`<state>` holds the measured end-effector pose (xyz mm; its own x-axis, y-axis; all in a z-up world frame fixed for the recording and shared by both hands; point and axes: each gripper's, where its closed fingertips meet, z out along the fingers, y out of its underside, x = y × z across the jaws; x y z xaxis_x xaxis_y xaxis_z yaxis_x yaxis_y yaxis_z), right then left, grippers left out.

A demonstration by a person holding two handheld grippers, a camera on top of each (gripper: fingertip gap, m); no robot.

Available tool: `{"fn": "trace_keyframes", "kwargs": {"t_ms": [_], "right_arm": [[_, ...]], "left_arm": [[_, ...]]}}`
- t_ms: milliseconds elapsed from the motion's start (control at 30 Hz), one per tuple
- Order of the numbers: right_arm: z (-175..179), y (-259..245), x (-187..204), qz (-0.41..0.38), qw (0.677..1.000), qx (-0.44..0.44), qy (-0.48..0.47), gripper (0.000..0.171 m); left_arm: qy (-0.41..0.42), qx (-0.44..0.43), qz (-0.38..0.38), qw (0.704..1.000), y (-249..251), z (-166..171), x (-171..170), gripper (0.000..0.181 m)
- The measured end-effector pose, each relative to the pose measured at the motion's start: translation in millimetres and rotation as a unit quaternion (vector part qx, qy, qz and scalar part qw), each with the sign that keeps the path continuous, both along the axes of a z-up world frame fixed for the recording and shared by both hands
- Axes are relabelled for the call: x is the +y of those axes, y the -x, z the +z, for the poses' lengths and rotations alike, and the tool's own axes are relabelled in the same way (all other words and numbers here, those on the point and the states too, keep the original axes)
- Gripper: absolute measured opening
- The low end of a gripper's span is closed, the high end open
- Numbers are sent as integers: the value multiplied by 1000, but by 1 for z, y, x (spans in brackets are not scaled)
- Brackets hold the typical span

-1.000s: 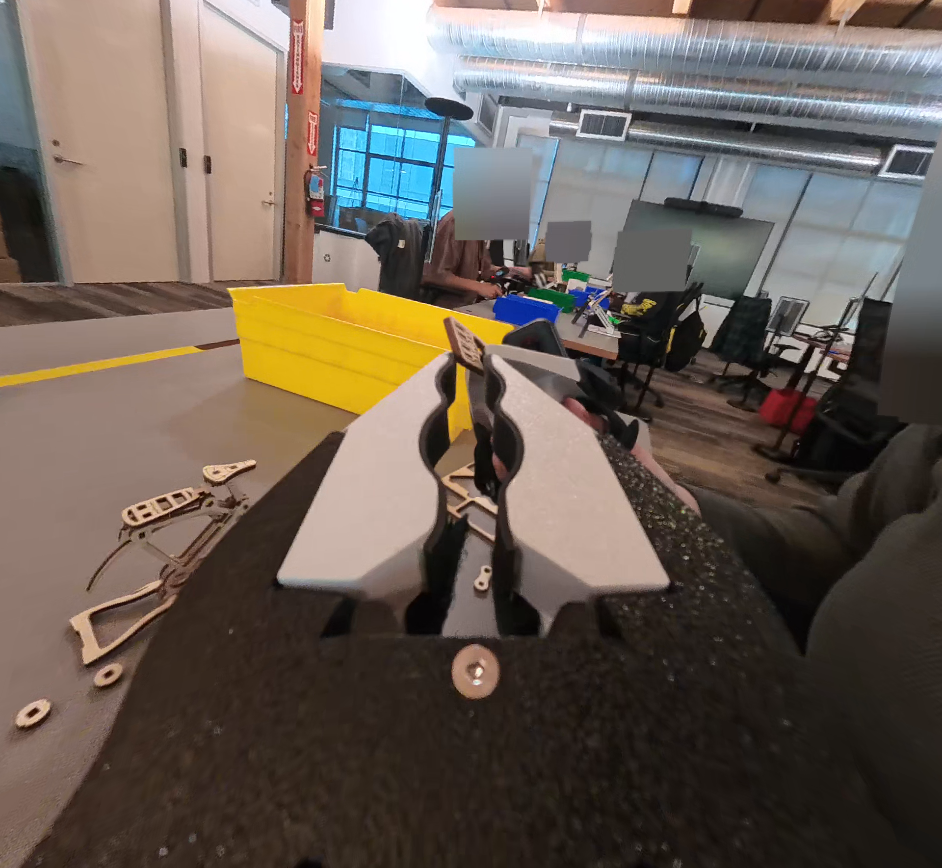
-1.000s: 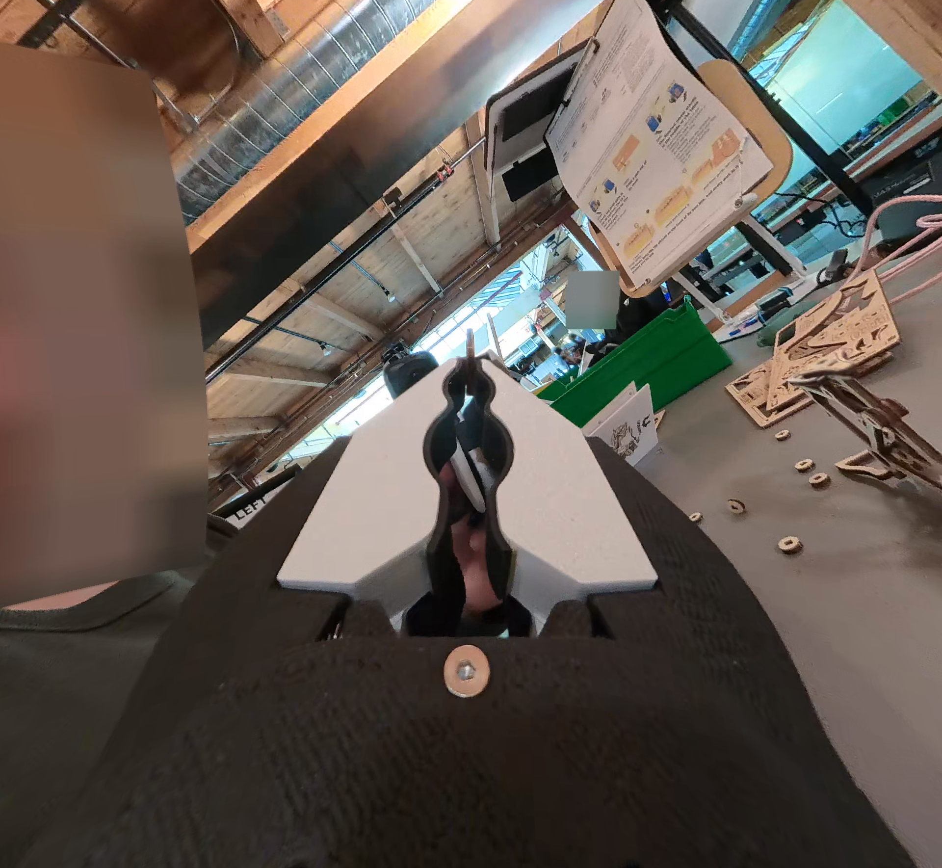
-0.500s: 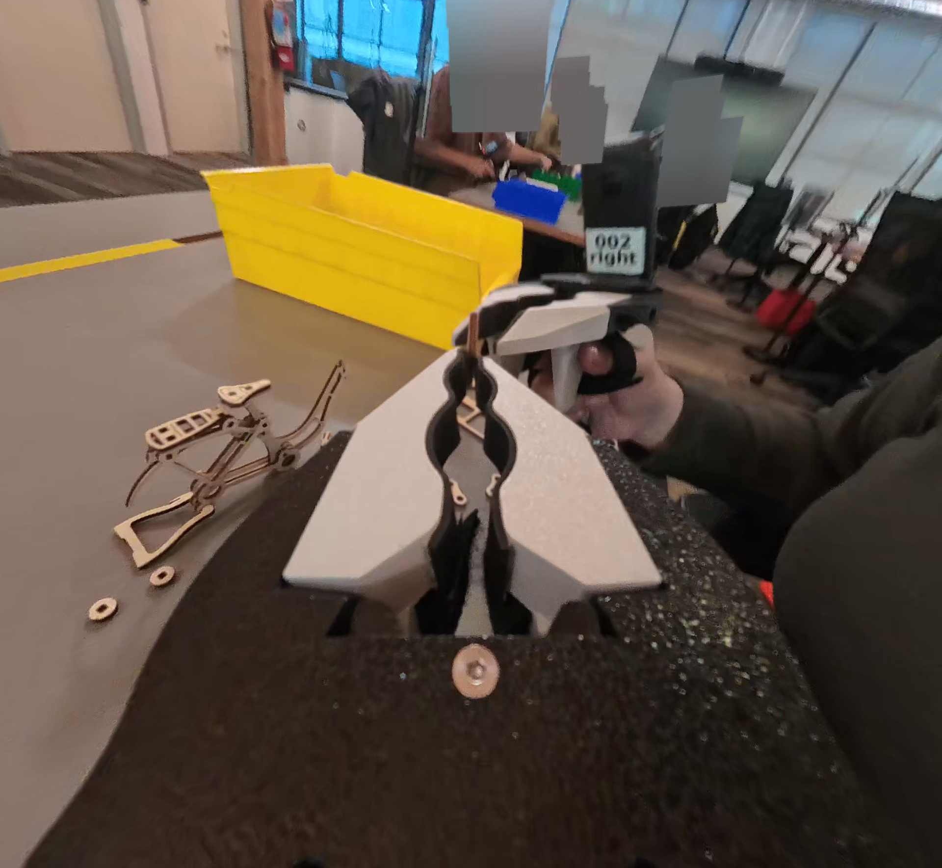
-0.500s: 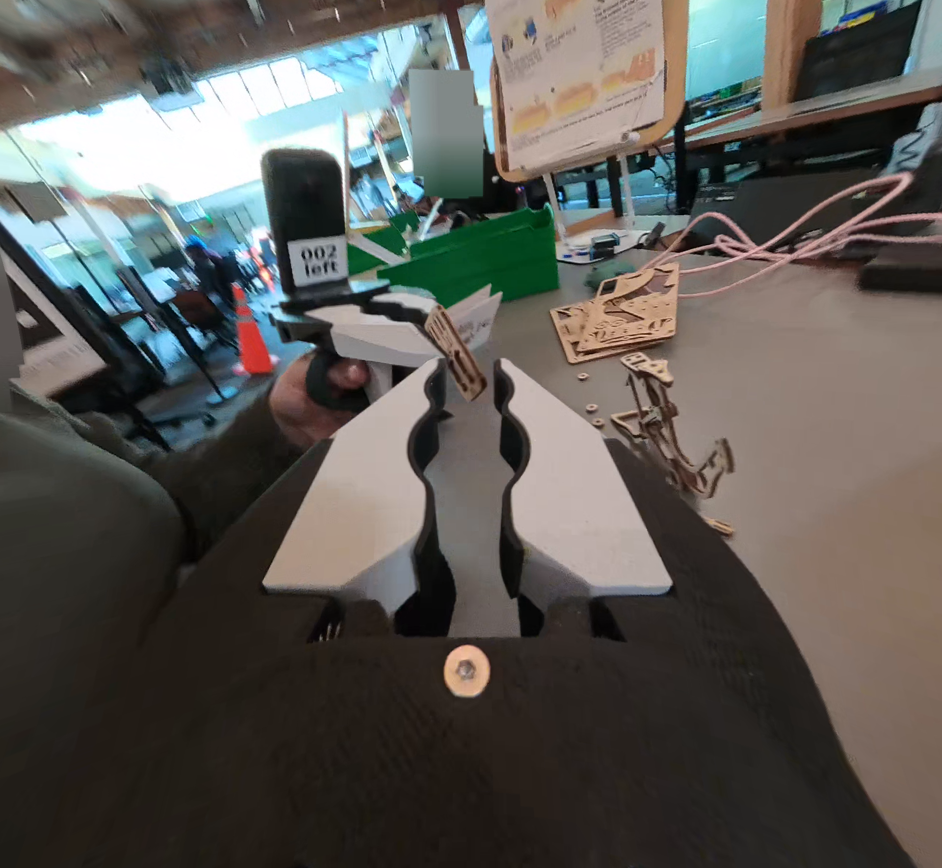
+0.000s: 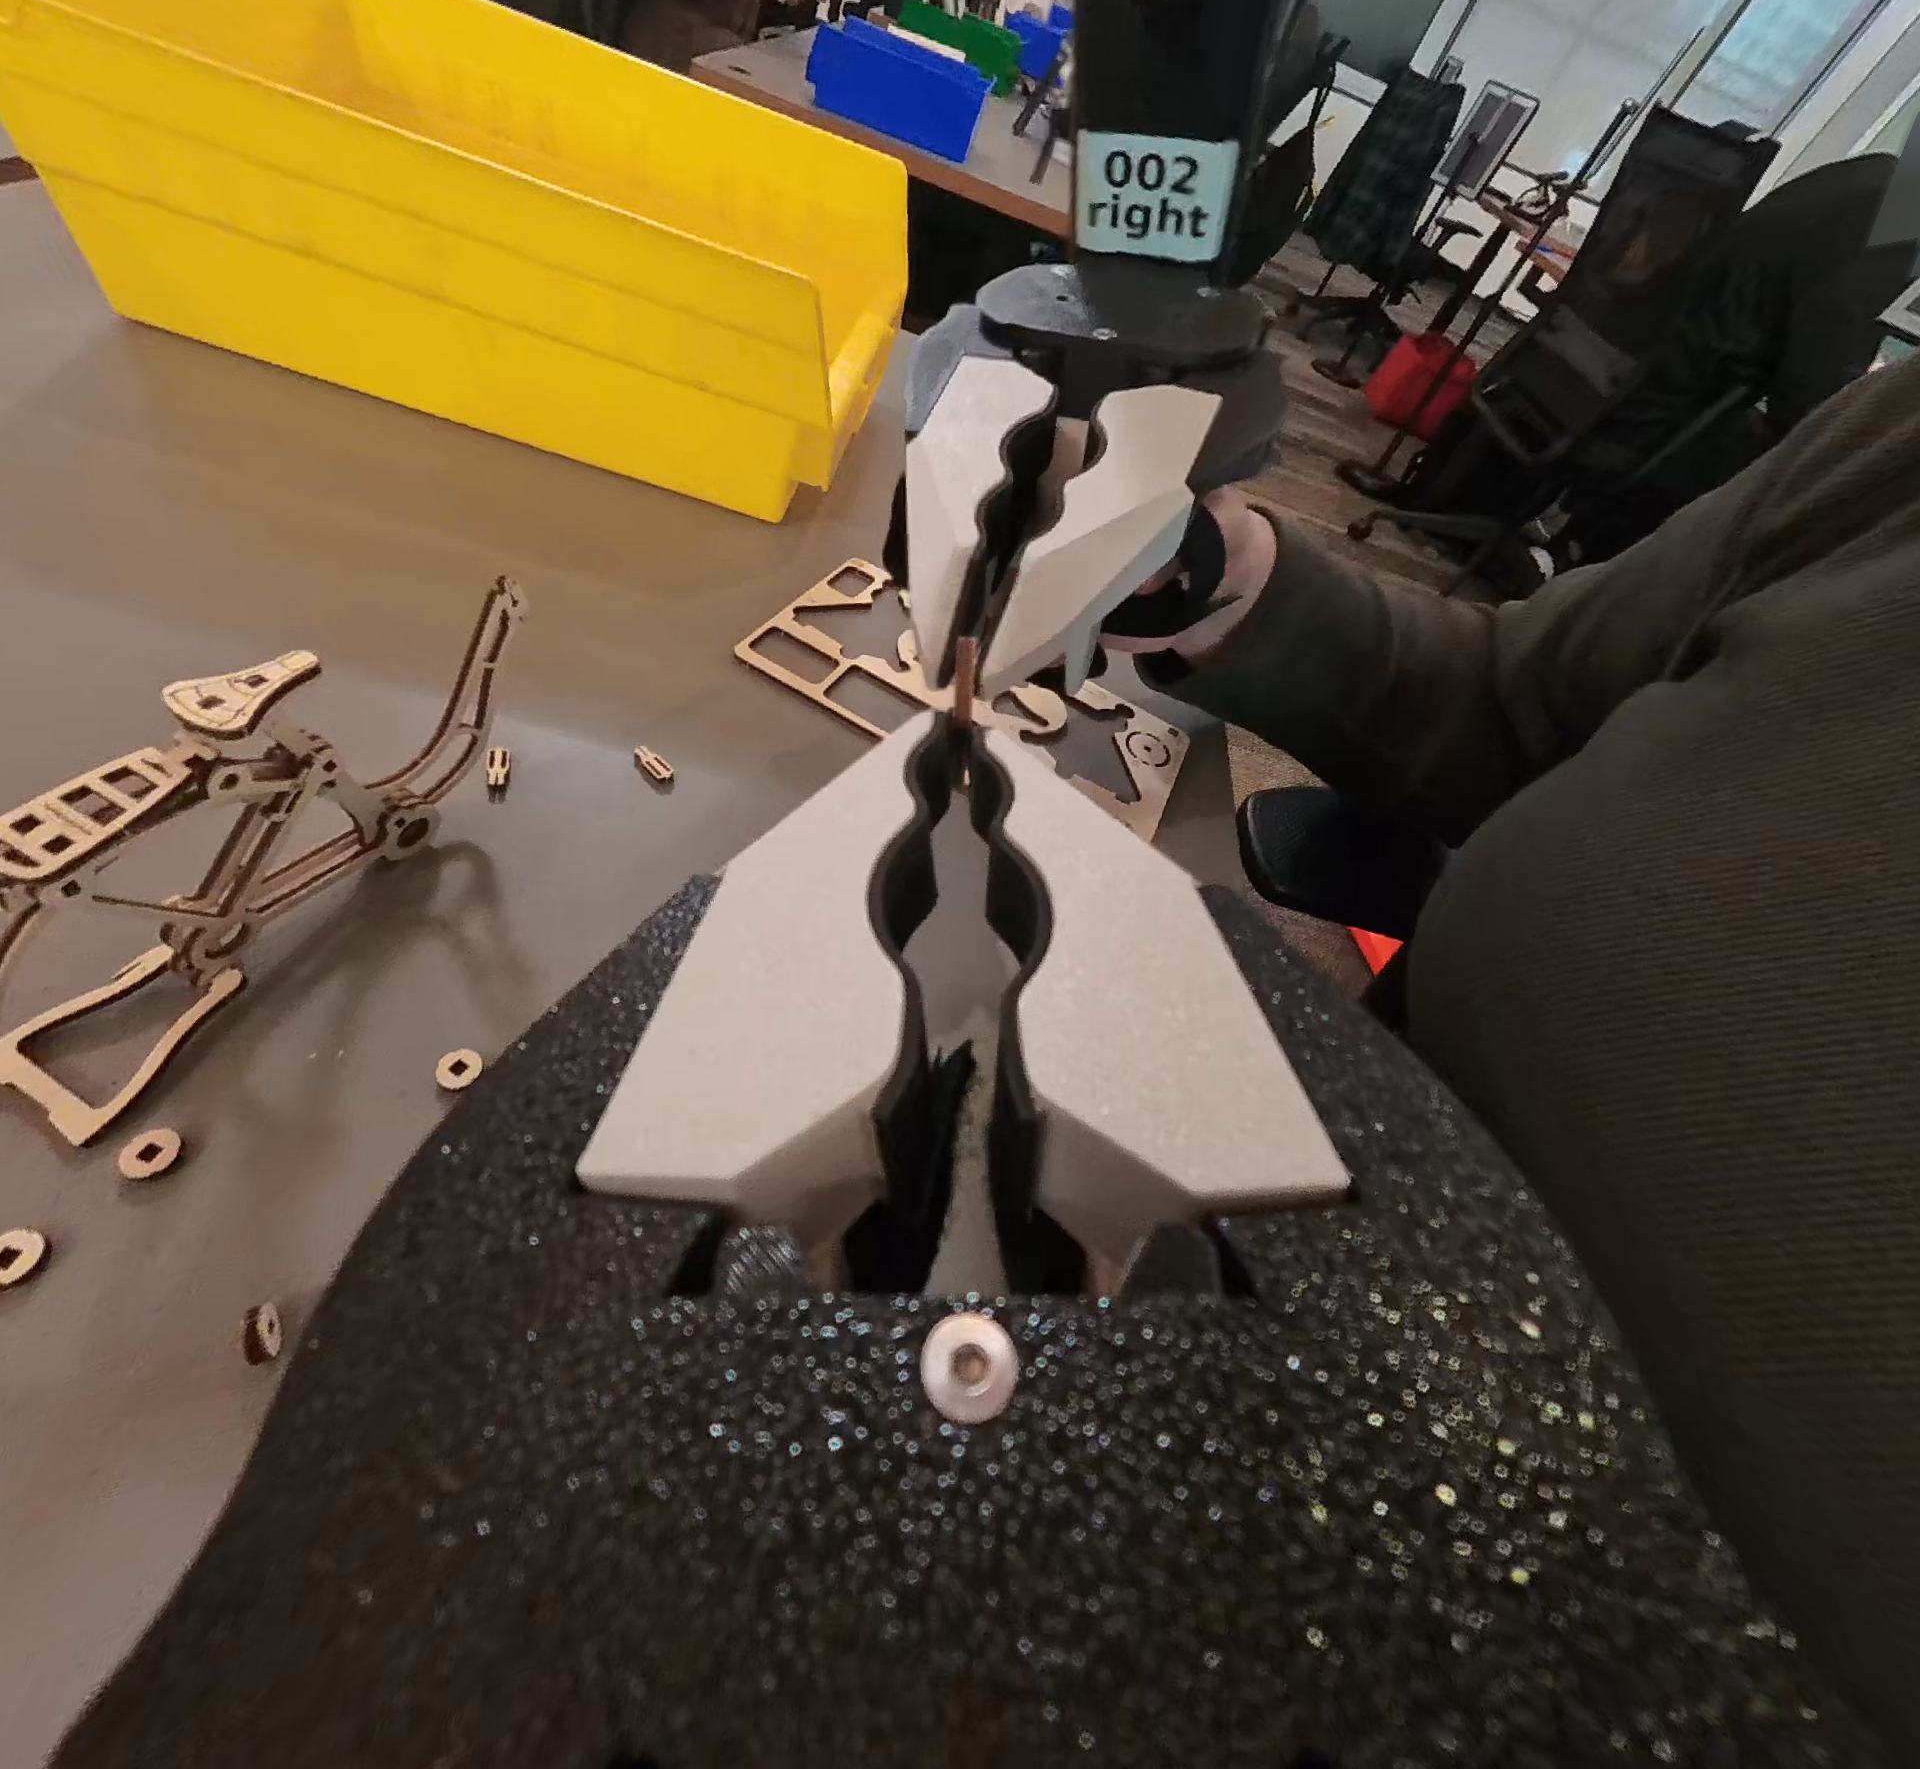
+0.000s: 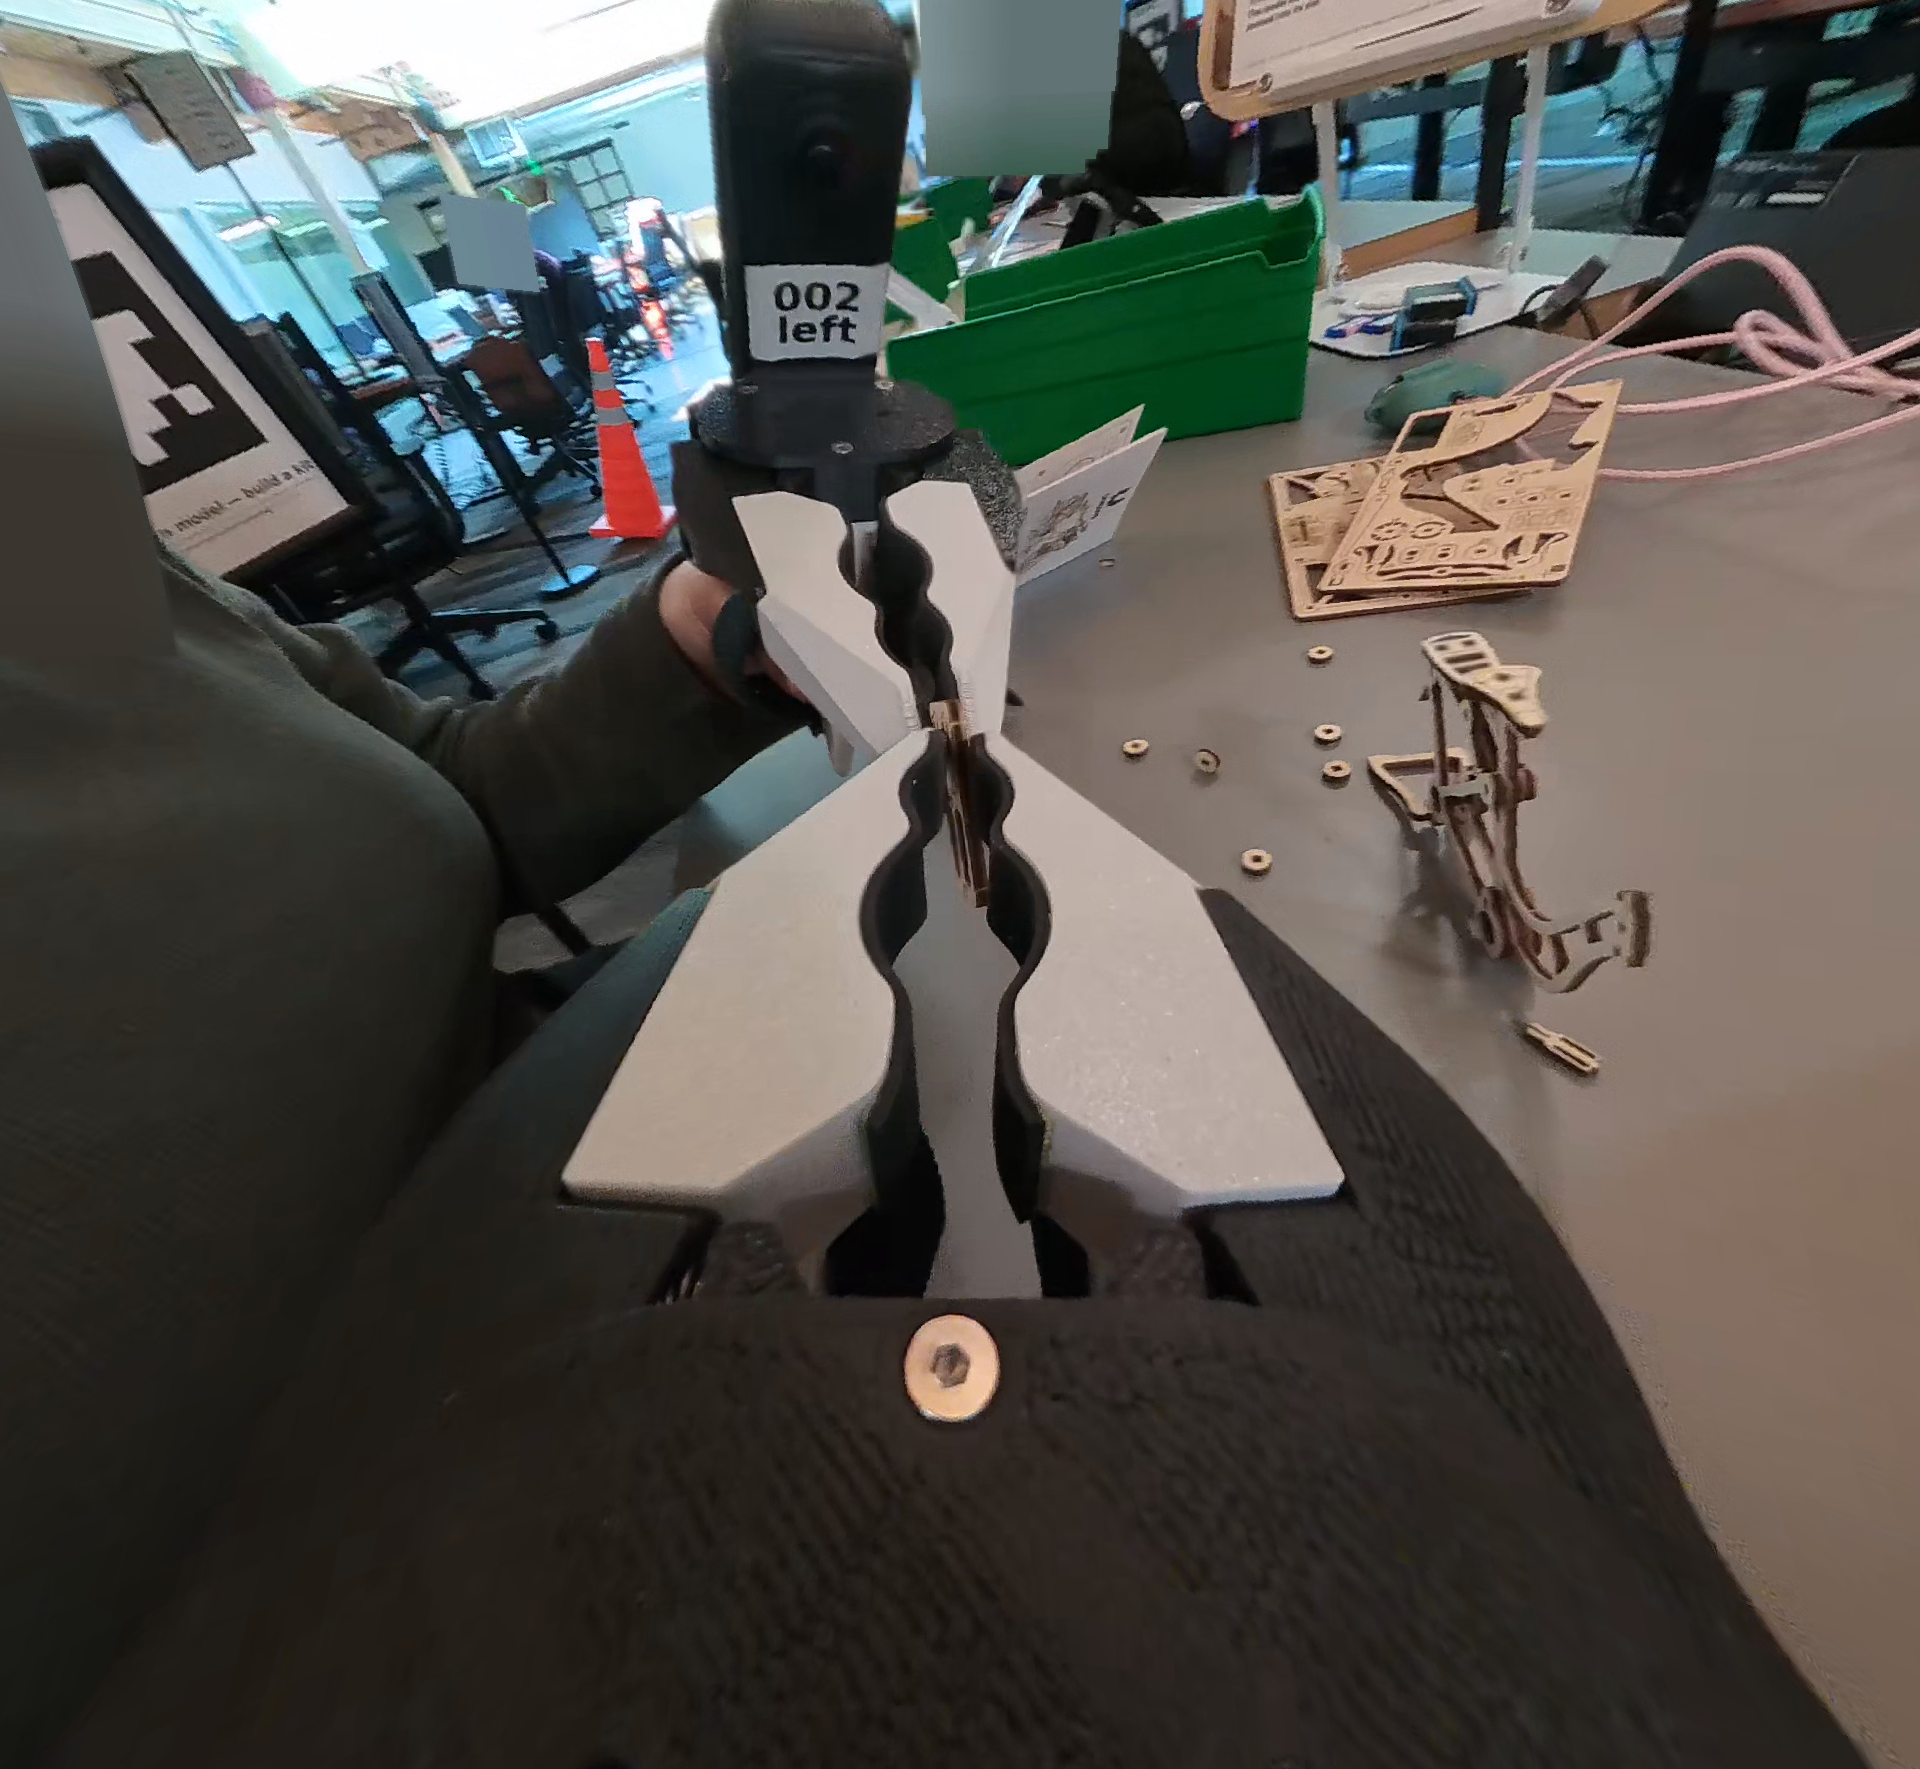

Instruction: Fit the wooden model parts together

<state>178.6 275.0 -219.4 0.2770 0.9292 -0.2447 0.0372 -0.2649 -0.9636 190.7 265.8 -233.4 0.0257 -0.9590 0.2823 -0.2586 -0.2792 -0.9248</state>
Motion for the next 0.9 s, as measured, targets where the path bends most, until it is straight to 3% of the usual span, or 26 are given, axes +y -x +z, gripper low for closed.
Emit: {"fn": "trace_keyframes", "kwargs": {"t_ms": [100, 300, 467, 667, 900], "right_arm": [[-5, 0, 0, 2, 1000, -7, 3, 2], [-11, -4, 18, -113, 992, -44, -46, 4], [-13, -5, 19, -174, 979, -58, -84, 4], [6, -10, 11, -102, 990, 99, -1, 1], [21, -12, 4, -48, 981, 183, 39, 1]], "left_arm": [[-12, 15, 1, 1000, 1, -5, 0, 0], [-125, 75, 94, 985, 0, -10, 19, 0], [-128, 71, 104, 984, -1, -13, 22, 0], [-105, -33, 74, 991, -5, 3, 13, 6], [-91, -112, 44, 989, -7, 20, 5, 5]]}}
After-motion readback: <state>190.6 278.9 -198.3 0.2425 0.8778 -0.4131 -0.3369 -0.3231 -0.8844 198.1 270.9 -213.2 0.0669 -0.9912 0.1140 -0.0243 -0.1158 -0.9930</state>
